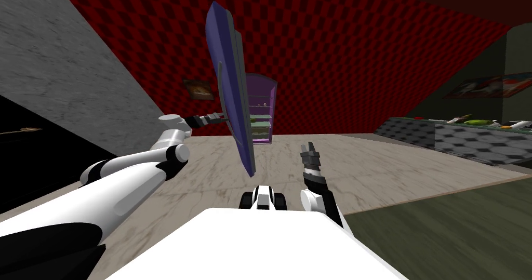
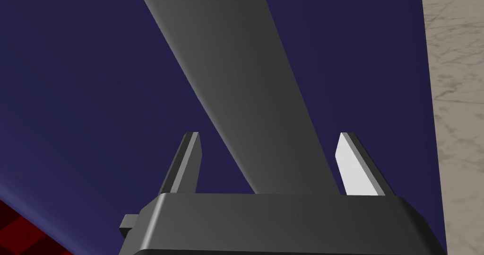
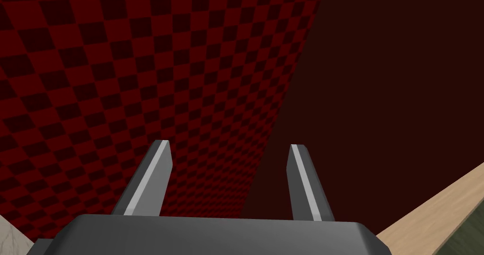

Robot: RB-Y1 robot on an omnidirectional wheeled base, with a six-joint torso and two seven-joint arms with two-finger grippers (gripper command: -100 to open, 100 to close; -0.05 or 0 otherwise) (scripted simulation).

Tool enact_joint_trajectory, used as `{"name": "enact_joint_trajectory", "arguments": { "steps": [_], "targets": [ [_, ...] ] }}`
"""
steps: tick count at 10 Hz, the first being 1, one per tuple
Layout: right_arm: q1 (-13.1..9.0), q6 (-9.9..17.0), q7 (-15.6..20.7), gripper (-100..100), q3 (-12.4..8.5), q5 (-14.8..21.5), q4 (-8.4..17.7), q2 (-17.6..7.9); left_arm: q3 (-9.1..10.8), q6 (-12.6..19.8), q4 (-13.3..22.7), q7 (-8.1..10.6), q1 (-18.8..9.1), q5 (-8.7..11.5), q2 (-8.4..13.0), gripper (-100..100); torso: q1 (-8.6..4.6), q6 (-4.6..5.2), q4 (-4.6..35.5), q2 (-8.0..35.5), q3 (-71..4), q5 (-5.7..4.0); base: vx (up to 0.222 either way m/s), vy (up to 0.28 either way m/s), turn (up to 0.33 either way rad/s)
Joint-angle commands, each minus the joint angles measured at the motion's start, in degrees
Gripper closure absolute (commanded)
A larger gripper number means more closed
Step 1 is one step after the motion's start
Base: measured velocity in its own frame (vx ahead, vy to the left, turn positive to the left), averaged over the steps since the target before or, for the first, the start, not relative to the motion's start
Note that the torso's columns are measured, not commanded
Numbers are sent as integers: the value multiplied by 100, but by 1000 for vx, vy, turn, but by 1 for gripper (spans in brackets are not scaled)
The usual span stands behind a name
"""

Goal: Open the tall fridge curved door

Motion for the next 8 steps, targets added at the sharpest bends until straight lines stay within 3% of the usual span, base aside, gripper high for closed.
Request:
{"name": "enact_joint_trajectory", "arguments": {
  "steps": [1, 2, 3, 4, 6, 7, 8],
  "targets": [
    [0, 0, 0, 0, 0, 0, 0, 0, -28, -106, 100, 48, -60, -46, 133, -100, -5, 0, 0, 13, 9, 3, -138, 216, -419],
    [-3, 1, 0, 0, 2, 0, 1, 1, -28, -139, 100, 48, -60, -46, 133, -100, -43, 14, -10, 28, 21, 0, -127, 126, -297],
    [-1, 0, 0, 0, 2, 0, 1, 2, -49, -335, 214, 88, -133, -182, 251, -100, -78, 16, -13, 20, 19, -12, -173, 140, -299],
    [-3, 0, 0, 0, 2, 0, 0, 2, -49, -457, 214, 88, -133, -182, 251, -100, -63, 20, -13, 24, 19, -11, -171, 117, -330],
    [1, 0, 0, 0, 2, 0, 0, 2, -49, -457, 219, 88, -133, -182, 251, -100, -54, -5, -15, 5, 13, -4, -24, 27, -60],
    [2, 0, 0, 0, 2, 0, 0, 3, -71, -716, 328, 128, -205, -319, 370, -100, -51, -7, -16, 3, 11, -2, -60, 55, -274],
    [-1, 0, 0, 0, 3, 0, 0, 2, -71, -776, 328, 128, -205, -319, 370, -100, -13, 19, -7, 10, 5, -2, -125, 87, -377]
  ]
}}
